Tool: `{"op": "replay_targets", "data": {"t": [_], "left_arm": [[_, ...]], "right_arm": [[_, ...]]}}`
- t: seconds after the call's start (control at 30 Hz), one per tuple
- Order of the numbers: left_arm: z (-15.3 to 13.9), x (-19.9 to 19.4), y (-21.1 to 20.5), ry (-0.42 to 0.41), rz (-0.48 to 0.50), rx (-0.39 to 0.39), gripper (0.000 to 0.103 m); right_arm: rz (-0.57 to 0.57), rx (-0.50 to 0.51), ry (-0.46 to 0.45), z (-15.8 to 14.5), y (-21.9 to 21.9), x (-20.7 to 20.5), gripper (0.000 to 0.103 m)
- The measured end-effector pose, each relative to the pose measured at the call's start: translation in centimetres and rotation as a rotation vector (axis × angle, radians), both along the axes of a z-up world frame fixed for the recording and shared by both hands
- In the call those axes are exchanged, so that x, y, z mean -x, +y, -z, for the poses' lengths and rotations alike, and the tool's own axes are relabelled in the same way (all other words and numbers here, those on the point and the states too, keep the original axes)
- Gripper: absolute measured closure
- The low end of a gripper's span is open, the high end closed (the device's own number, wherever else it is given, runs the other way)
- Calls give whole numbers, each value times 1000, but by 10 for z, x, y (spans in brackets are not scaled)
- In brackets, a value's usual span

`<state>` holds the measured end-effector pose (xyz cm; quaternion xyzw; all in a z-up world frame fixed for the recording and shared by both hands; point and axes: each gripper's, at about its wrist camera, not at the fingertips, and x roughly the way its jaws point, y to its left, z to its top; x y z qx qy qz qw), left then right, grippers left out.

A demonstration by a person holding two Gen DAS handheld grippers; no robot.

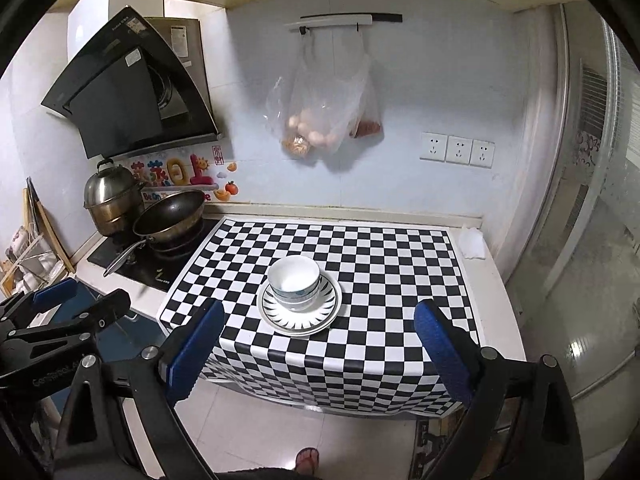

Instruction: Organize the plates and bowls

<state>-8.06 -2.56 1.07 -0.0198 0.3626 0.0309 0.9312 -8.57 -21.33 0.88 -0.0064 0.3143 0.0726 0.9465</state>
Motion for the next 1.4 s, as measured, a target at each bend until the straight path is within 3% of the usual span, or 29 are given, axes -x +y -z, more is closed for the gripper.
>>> {"op": "replay_targets", "data": {"t": [1.4], "left_arm": [[0,-6,8,1,12,-10,17]], "right_arm": [[27,10,2,7,3,-7,5]]}}
